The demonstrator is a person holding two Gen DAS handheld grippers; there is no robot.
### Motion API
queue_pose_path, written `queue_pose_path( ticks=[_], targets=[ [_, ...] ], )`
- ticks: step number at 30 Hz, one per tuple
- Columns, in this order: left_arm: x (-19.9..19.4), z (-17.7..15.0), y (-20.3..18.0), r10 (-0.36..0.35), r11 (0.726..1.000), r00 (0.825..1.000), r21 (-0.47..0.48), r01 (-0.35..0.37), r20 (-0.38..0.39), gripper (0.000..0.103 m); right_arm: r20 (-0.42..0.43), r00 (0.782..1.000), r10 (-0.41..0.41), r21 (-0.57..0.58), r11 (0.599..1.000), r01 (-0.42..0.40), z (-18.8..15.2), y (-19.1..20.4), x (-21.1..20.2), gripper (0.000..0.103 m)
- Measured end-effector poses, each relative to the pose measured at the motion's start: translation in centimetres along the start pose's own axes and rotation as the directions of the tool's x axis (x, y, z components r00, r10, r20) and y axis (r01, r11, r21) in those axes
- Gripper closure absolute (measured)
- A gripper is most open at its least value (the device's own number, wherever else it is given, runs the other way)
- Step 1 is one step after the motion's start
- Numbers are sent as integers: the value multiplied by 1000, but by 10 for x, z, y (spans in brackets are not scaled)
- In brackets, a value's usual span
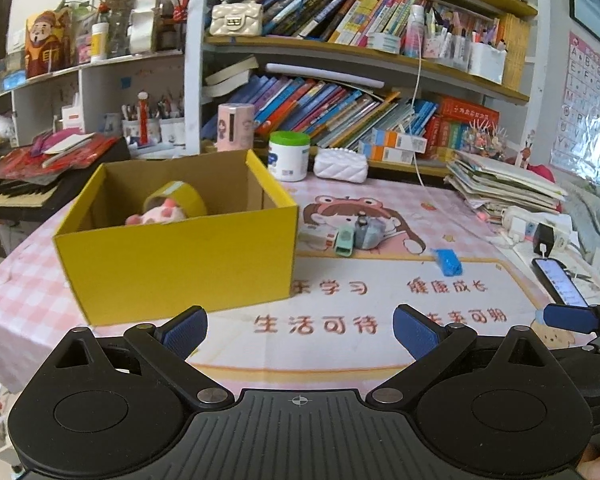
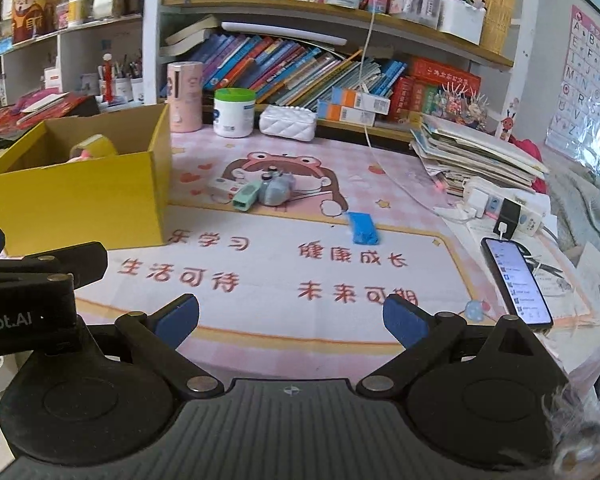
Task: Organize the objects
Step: 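Move the right tool down to the blue block and grasp it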
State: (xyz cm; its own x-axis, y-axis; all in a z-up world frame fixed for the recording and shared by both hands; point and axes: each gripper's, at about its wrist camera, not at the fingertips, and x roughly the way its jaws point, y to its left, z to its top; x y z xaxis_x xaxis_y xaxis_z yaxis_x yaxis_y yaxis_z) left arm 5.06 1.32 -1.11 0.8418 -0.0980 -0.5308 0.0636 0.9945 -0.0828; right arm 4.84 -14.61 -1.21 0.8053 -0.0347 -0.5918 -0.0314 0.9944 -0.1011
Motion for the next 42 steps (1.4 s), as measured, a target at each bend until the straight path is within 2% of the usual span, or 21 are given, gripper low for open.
queue_pose_path(
  ticks=[19,29,38,42],
  targets=[
    [73,36,-52,0,999,1000,-40,0,-11,2,-53,999,-12,-12,1000,12,47,-69,83,4],
    [110,48,-75,44,996,998,-70,-47,-37,2,-78,997,22,-23,999,-23,68,-102,132,7],
    [135,55,-90,85,993,994,-73,-89,-65,3,-125,990,63,-21,998,-66,75,-124,188,31],
    [140,56,-98,82,995,996,-49,-84,-41,3,-153,983,99,1,995,-100,76,-132,210,39]
  ],
)
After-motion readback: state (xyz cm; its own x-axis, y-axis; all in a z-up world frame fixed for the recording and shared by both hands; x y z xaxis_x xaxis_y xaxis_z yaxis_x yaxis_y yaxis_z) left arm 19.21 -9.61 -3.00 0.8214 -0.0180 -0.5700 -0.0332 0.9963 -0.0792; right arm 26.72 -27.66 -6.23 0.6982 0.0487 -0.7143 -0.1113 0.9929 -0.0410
